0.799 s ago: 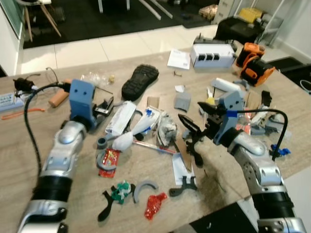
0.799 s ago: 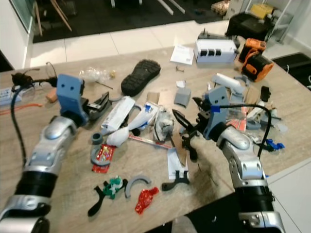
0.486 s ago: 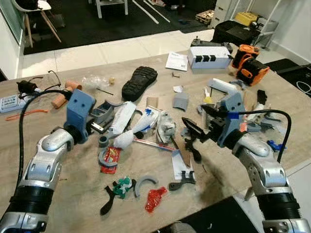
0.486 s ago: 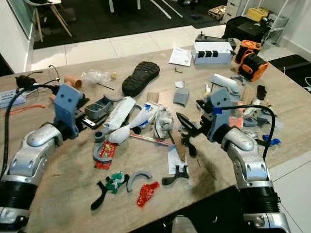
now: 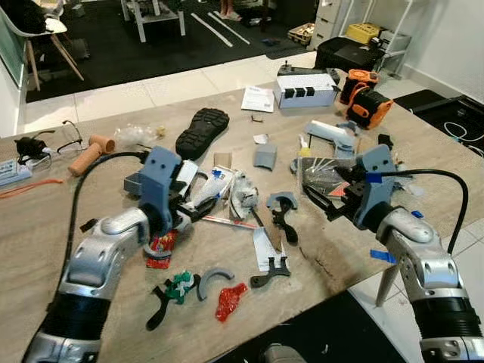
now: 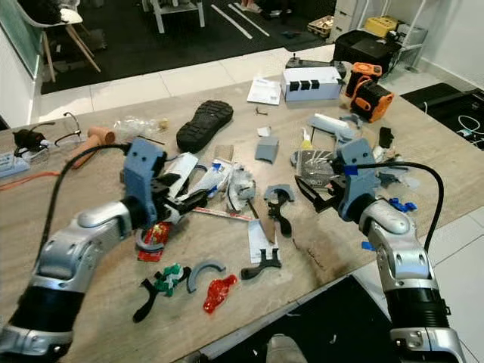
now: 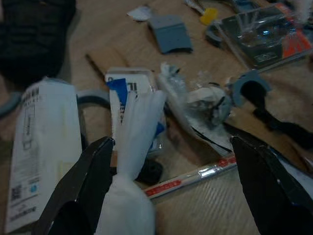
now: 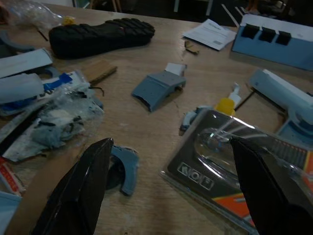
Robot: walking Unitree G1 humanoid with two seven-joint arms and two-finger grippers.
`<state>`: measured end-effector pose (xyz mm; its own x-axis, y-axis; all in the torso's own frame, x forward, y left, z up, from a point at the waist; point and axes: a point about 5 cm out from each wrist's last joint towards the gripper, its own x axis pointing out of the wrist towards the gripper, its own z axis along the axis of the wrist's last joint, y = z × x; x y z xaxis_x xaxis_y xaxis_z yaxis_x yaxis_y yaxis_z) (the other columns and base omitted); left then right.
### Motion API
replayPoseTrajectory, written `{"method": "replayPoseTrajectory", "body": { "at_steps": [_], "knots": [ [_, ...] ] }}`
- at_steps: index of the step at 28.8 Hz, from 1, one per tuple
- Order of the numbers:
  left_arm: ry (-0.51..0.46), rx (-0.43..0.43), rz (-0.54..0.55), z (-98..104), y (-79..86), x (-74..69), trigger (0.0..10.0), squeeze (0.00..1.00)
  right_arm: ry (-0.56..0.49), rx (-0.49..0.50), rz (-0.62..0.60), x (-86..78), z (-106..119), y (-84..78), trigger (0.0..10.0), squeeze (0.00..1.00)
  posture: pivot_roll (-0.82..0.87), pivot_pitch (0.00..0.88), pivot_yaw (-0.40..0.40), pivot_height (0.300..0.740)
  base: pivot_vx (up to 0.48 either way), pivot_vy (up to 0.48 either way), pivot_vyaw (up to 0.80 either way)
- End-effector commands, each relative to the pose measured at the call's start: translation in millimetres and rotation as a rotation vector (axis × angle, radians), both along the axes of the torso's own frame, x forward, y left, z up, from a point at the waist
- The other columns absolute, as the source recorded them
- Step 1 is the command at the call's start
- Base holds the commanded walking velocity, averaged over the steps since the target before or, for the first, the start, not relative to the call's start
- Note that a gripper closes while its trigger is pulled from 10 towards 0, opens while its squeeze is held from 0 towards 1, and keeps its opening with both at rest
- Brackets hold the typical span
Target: Picking trash to rubbish bin
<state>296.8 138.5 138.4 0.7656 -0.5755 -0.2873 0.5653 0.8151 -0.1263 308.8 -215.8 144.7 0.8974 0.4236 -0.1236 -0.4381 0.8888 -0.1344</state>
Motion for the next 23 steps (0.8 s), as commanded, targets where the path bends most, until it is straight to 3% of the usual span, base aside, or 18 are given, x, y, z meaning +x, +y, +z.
{"method": "replayPoseTrajectory", "body": {
  "at_steps": [1,2,7,12,19,23],
  "knots": [
    [0.024,0.008,0.025,0.3,-1.0,0.7,10.0,0.00,0.005,-0.007,-0.019,2.3,0.6,-3.6,10.0,0.00,-0.07,0.000,0.015,0.740,0.000,0.000,0.00],
    [0.047,-0.009,0.049,1.2,-9.4,2.9,10.0,0.00,0.004,-0.008,-0.031,3.0,0.1,-4.8,10.0,0.00,-0.07,0.000,0.018,0.740,0.000,0.000,0.00],
    [0.064,0.000,0.100,2.6,-20.8,9.0,10.0,0.00,-0.006,-0.004,-0.046,3.6,1.2,-6.5,10.0,0.00,-0.08,0.000,0.024,0.740,0.000,0.000,0.00],
    [0.030,0.100,0.202,2.5,-21.9,18.8,10.0,0.00,-0.016,0.001,-0.056,3.6,3.0,-8.2,10.0,0.00,-0.08,0.000,0.025,0.740,0.000,0.000,0.00],
    [0.025,0.250,0.250,-6.1,-19.5,20.0,10.0,0.00,0.002,-0.008,-0.018,1.3,0.1,-4.7,10.0,0.00,-0.09,0.000,0.027,0.740,0.000,0.000,0.00],
    [0.012,0.271,0.312,-6.2,-14.1,22.4,10.0,0.00,0.020,0.000,0.053,-3.5,-0.9,0.5,10.0,0.00,-0.09,0.000,0.028,0.740,0.000,0.000,0.00]
  ]
}}
